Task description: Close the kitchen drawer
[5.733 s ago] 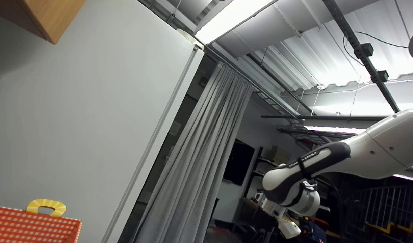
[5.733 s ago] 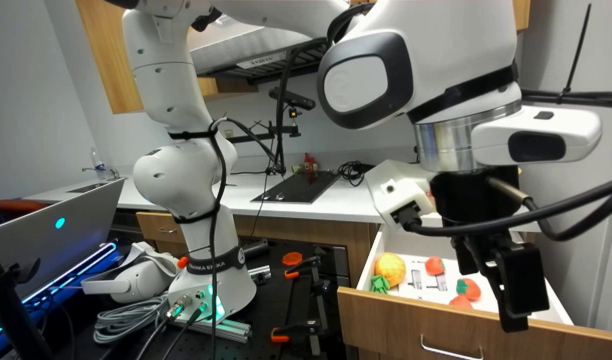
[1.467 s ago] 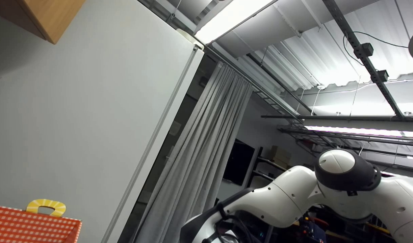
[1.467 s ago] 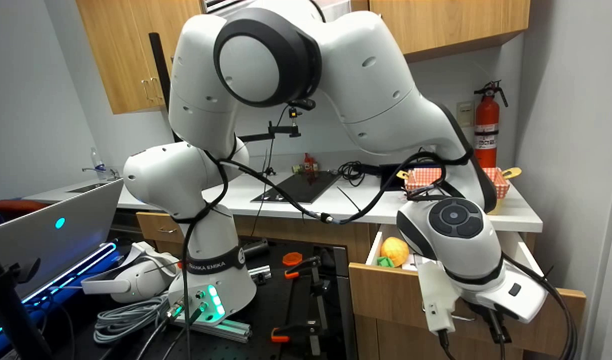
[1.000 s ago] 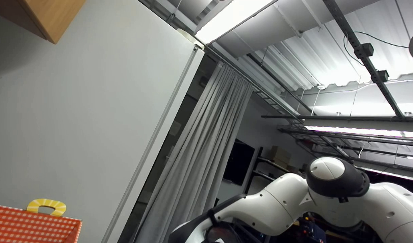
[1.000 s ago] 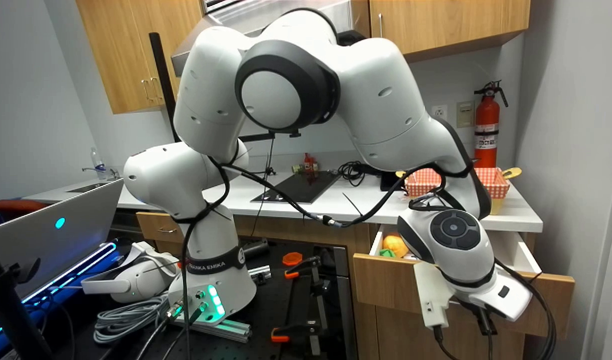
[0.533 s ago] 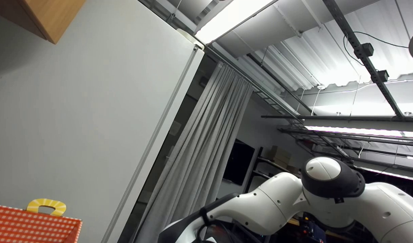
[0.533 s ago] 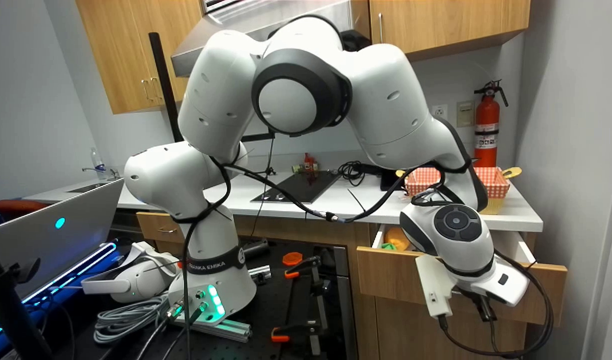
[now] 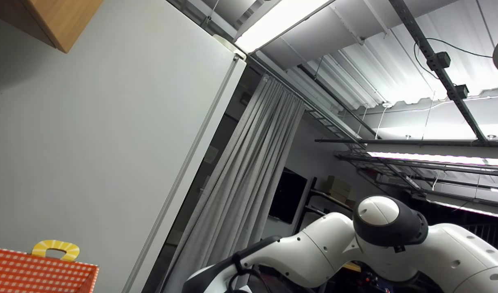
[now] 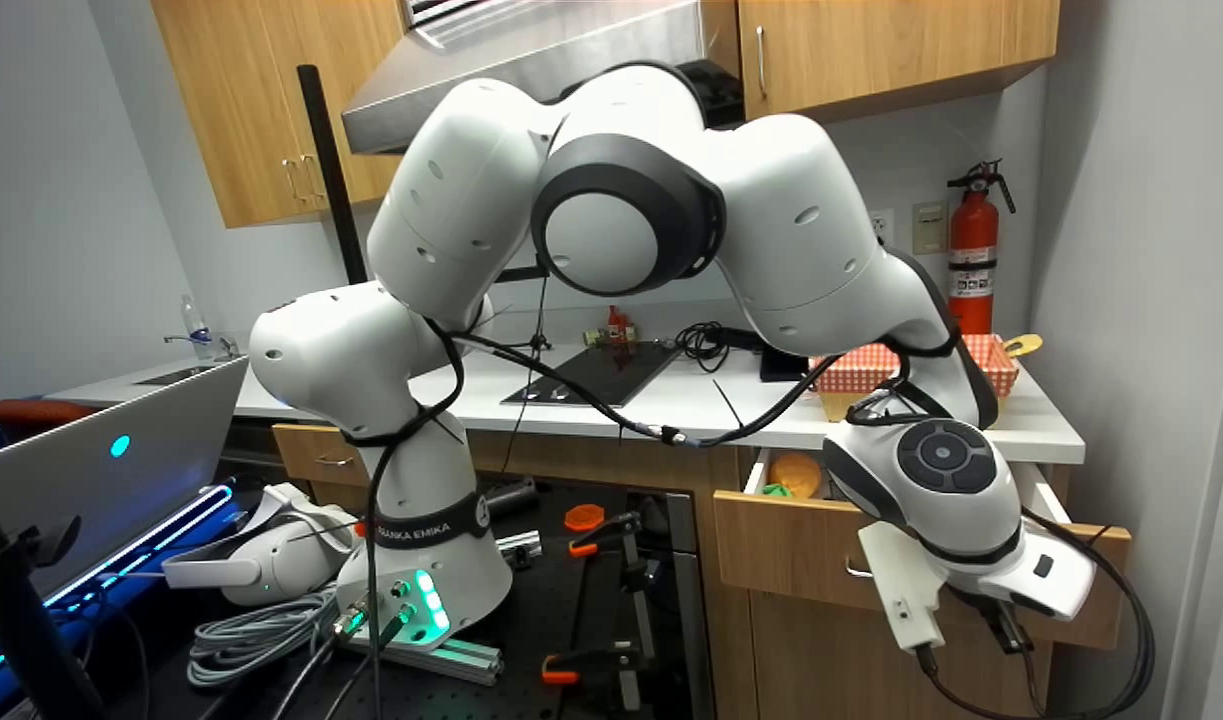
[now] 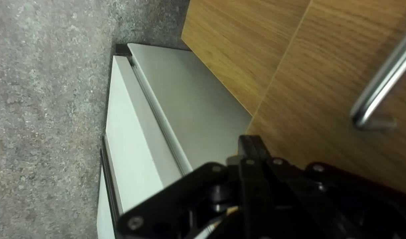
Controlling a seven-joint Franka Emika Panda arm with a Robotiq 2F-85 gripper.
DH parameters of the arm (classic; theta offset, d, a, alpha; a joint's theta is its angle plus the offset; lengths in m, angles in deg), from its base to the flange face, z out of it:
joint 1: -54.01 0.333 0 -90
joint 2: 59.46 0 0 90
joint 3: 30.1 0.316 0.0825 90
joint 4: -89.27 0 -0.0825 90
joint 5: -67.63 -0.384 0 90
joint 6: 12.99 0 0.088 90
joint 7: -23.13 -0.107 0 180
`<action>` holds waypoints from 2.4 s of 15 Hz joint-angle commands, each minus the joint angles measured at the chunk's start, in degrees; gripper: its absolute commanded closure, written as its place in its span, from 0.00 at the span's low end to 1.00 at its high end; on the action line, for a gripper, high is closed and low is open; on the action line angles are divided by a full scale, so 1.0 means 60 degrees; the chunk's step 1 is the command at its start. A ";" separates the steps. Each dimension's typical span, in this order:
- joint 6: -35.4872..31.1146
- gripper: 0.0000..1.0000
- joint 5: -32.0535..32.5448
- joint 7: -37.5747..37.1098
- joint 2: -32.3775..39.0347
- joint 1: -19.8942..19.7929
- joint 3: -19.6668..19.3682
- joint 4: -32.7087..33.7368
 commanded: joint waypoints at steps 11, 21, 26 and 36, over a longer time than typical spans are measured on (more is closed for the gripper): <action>0.0445 1.00 0.0092 0.0032 0.1239 0.0237 0.1110 0.1404; 0.0574 1.00 0.0150 0.0069 0.2005 0.0449 0.1631 0.1979; 0.0642 1.00 0.0151 0.0083 0.2160 0.0459 0.1777 0.2135; 0.0994 1.00 0.0607 0.0149 0.1781 0.0512 0.1057 0.1808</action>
